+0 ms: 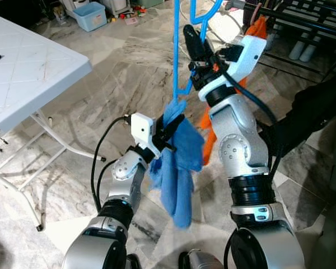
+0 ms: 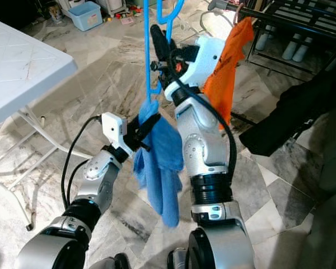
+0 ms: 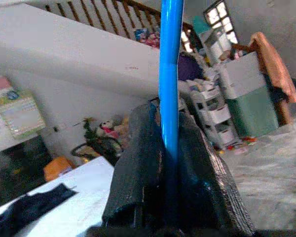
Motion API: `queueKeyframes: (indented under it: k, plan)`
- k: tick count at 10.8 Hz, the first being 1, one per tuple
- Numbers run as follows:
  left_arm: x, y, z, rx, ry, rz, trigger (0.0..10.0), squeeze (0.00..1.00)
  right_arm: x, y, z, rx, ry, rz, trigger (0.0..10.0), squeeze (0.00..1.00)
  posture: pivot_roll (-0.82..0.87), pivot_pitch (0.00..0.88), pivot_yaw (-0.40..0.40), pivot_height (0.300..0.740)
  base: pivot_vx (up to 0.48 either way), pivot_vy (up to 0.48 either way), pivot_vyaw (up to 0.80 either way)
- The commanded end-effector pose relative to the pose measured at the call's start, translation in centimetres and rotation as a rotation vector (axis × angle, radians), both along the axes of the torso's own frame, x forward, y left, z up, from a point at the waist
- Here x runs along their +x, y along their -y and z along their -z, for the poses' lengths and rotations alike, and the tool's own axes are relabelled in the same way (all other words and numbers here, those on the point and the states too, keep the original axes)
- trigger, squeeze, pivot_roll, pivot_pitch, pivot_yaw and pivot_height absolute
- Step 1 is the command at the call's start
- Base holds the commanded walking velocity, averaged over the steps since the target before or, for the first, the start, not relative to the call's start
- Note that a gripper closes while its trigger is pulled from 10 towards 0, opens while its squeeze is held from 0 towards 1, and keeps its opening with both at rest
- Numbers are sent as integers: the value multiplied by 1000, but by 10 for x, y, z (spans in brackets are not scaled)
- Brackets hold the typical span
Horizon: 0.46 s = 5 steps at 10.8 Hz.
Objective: Hang hanger
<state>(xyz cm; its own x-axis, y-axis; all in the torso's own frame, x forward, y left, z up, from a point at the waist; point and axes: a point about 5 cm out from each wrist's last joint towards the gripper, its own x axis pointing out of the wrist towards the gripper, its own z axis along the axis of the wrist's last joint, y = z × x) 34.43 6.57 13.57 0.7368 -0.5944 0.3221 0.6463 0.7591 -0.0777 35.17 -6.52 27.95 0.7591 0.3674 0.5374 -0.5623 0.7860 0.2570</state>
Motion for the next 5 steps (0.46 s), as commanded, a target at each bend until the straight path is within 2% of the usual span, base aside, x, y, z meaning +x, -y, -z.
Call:
queueKeyframes:
  k: [1,3,5]
  plan:
    - [-2,0,1,-23,-15,21,0,0,0,-1,2,-6,7,22,10000,0,-317,170,26,740,0,0,0]
    - [-6,17,1,-115,-97,164,0,0,4,3,8,20,-13,89,10000,0,-316,173,30,740,0,0,0]
    - [-8,28,-5,-161,-115,230,0,0,9,5,13,40,-36,141,10000,0,-311,175,33,740,0,0,0]
